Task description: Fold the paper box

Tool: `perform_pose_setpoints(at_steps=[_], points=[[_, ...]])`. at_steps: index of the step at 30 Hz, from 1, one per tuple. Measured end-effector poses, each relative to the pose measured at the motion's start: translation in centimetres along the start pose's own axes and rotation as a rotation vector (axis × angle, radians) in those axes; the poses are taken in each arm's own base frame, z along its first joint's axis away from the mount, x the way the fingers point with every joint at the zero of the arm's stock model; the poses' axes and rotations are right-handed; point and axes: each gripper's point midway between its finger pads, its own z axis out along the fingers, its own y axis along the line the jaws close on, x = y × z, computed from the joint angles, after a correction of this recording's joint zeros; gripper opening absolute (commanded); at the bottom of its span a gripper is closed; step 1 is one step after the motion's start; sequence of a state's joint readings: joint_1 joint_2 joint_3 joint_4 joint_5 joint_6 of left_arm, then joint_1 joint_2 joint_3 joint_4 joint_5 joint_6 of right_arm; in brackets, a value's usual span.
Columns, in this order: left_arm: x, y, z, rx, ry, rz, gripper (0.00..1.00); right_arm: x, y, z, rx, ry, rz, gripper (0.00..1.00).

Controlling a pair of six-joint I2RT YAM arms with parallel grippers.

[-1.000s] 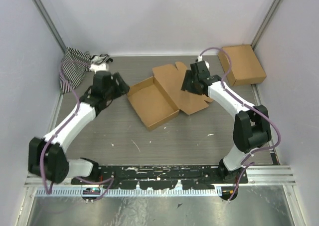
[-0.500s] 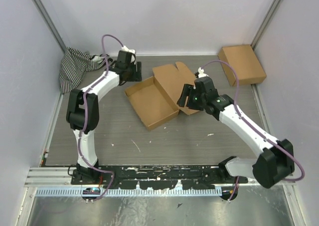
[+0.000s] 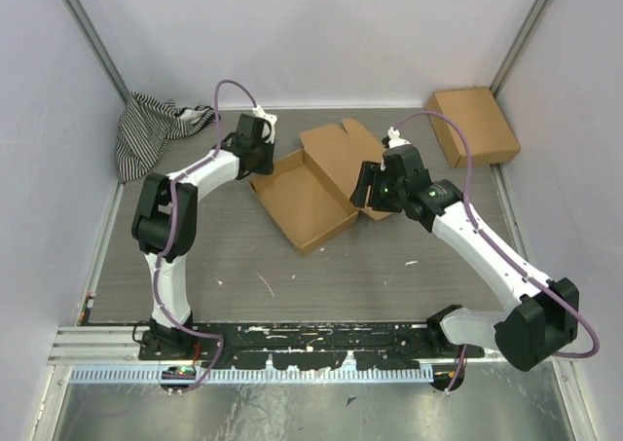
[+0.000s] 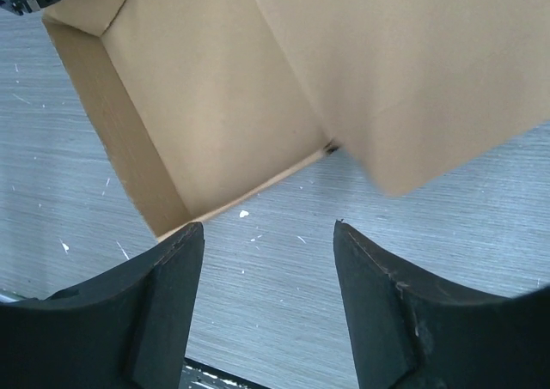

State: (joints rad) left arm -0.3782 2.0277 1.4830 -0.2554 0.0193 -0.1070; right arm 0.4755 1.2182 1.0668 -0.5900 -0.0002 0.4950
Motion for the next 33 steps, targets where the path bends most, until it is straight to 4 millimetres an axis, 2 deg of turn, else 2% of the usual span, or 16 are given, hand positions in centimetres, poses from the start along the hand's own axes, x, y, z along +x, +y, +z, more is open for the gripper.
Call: perform_pose_setpoints(at_steps=[4, 10, 13, 20, 23, 24, 26, 27, 30, 33], points=[[0.7, -0.6, -0.5, -0.008, -0.001, 0.01, 0.01, -0.3, -0.2, 0.8, 0.021, 0.014, 0.005, 0.64], [3.3, -1.9, -3.2, -0.057, 0.045, -0.036, 0.0, -0.8, -1.9, 3.1, 0.092, 0.053, 0.032, 0.62], [4.8, -2.2, -4.8, -0.086, 0.066, -0.038, 0.0, -1.8, -2.9, 4.5, 0.128, 0.065, 0.056, 0.61], [8.5, -4.7, -8.3, -0.103, 0.102, 0.003, 0.01, -4.6, -5.6, 6.9, 0.184, 0.062, 0.094, 0.61], [9.9, -5.0, -9.4, -0.121, 0.117, -0.039, 0.14, -4.9, -7.2, 7.4, 0.209, 0.068, 0.124, 0.62], [10.5, -5.0, -9.6, -0.131, 0.121, -0.062, 0.22, -4.9, -7.6, 7.6, 0.216, 0.073, 0.131, 0.63], [11.8, -4.8, -10.1, -0.155, 0.141, -0.098, 0.53, -4.8, -8.6, 8.0, 0.235, 0.083, 0.148, 0.66], [12.4, -4.7, -10.3, -0.163, 0.153, -0.106, 0.63, -4.7, -8.9, 8.1, 0.241, 0.087, 0.154, 0.67], [14.1, -4.5, -10.8, -0.185, 0.19, -0.14, 0.79, -4.7, -10.4, 8.6, 0.255, 0.099, 0.187, 0.7], [13.9, -4.4, -11.9, -0.199, 0.18, -0.171, 0.95, -5.0, -11.5, 8.9, 0.246, 0.105, 0.223, 0.73]])
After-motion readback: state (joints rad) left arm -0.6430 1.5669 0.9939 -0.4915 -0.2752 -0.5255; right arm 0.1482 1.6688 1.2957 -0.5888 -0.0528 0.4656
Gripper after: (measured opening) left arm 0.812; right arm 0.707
